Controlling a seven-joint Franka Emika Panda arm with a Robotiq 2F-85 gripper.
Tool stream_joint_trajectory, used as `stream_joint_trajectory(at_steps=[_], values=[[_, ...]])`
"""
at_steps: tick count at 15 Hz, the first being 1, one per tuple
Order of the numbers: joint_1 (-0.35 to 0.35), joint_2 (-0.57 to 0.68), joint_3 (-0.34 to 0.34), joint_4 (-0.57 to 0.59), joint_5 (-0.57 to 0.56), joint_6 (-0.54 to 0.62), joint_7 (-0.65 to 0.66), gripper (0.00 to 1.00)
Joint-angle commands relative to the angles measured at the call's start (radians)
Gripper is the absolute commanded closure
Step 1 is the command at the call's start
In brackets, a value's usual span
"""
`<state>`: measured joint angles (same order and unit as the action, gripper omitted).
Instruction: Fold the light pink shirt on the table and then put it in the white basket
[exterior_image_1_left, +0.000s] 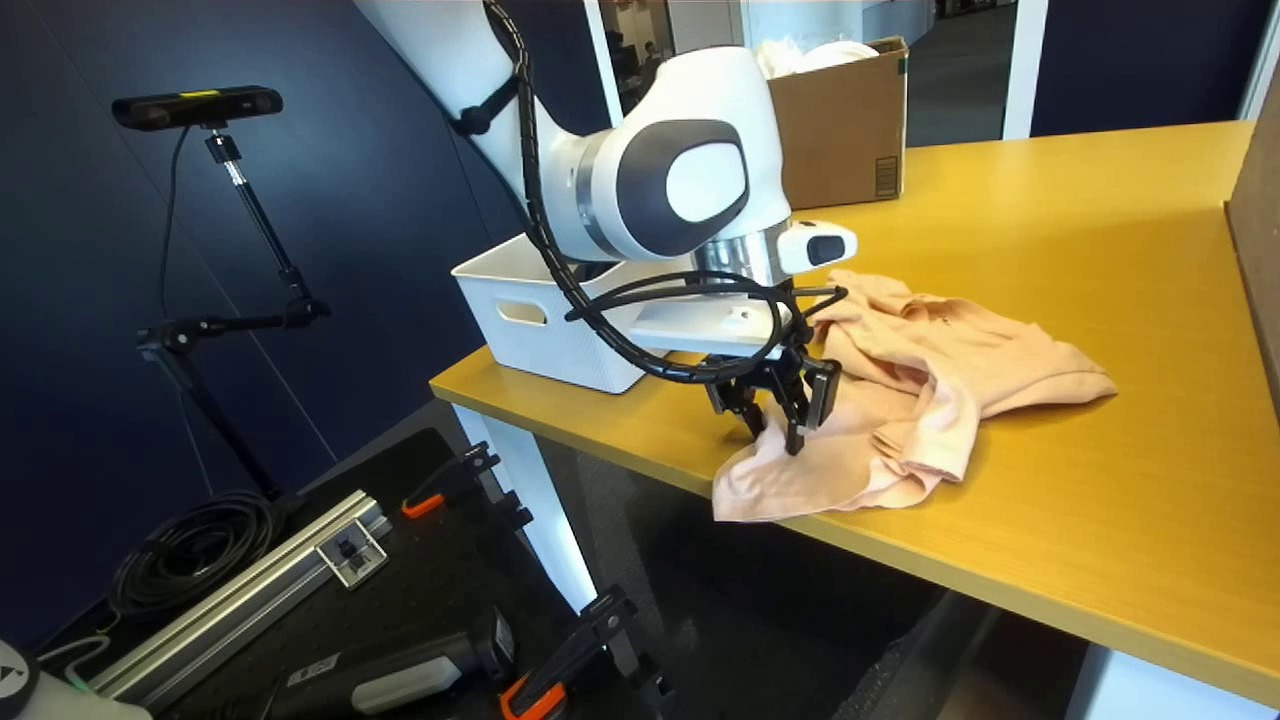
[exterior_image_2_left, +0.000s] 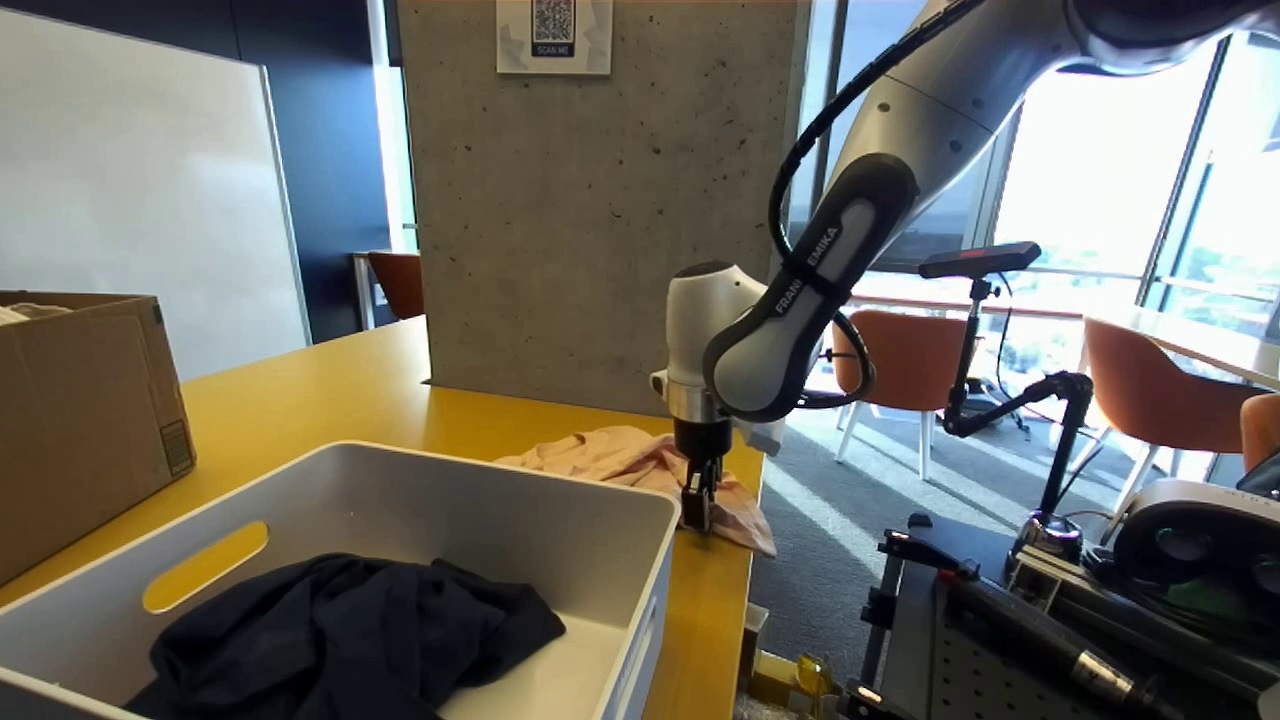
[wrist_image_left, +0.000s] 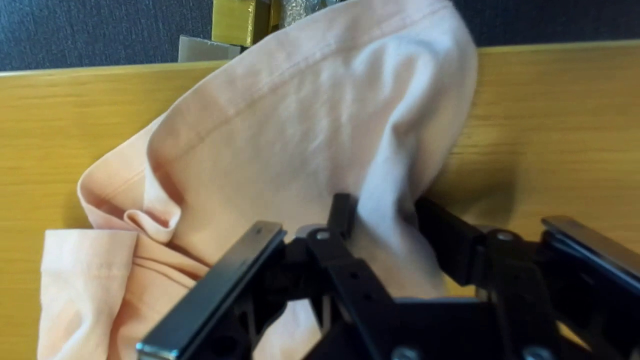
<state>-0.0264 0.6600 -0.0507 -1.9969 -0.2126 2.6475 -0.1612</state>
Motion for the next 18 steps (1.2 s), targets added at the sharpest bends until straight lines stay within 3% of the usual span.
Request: stream_joint_trajectory(at_steps=[1,3,11,18], values=[[-0.013,-0.03,0.042,-0.008,0.027,-0.006,-0.028,0.95],[-0.005,-0.072,0.059,-0.019,0.03,-0.016,-0.028,1.0],[0.035,-0.279,0.168,-0.02,0.057,-0.062,-0.062,0.99],[0.002,-0.252,0.102,0.057,0.064,-0.084,-0.075,0.99]])
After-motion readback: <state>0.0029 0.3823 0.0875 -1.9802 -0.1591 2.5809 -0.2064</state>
